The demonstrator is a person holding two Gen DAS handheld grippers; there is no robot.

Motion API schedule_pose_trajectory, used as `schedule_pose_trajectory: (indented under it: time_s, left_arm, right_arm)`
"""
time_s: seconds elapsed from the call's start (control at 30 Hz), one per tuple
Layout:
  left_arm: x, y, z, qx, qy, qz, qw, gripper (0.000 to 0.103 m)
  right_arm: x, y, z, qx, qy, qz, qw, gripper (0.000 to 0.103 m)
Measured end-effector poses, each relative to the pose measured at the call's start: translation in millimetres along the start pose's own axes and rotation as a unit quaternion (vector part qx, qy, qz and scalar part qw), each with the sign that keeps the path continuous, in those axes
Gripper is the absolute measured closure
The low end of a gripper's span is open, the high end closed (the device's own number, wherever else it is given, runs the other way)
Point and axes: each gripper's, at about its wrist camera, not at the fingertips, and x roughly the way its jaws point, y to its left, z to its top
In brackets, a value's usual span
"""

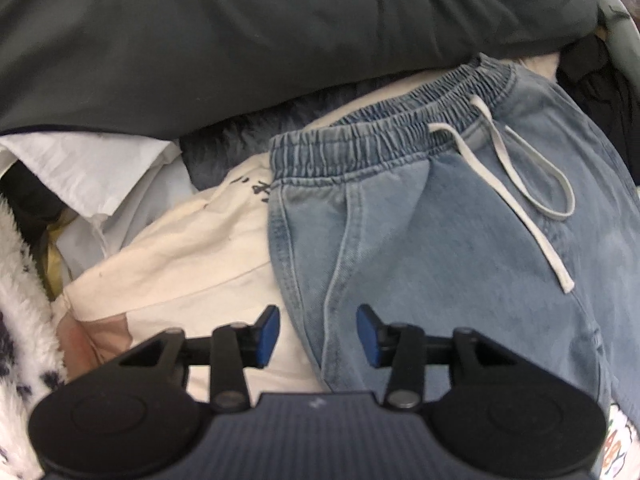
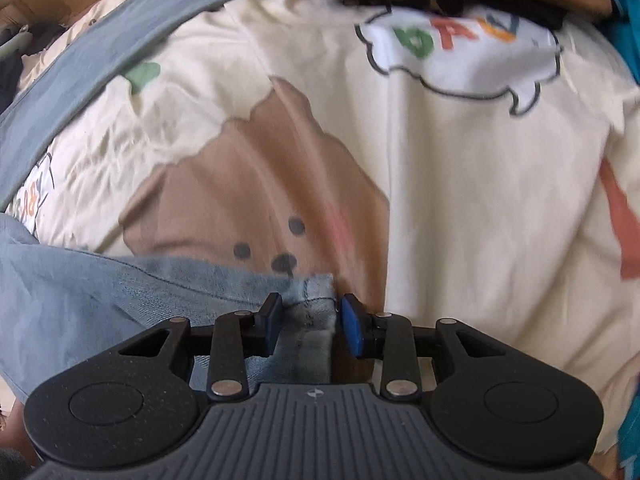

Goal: Fold clothes

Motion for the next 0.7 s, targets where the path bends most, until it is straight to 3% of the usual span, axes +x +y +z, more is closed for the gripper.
schedule_pose_trajectory:
  time_s: [0.43, 0.5, 0.7]
  left_arm:
    - [-12.1, -10.6, 0.3, 0.020, -0.002, -0.001, 0.9998, 0.057]
    - [-12.5, -14.9, -0.8, 0.025, -0.002, -0.004, 0.9997, 0.057]
    - [-14.1, -32.0, -4.0, 0.047, -0.005, -0.022, 0.9986, 0.057]
  right_arm:
    - [3.5, 8.8, 14.4, -0.043, 0.002, -0.004, 0.999, 0.064]
    - [2.4, 11.9, 13.9, -0.058, 0.005, -0.012, 0.998, 0.084]
    - [-35.0, 16.7, 12.2, -0.074, -0.039, -0.029, 0.996, 0.091]
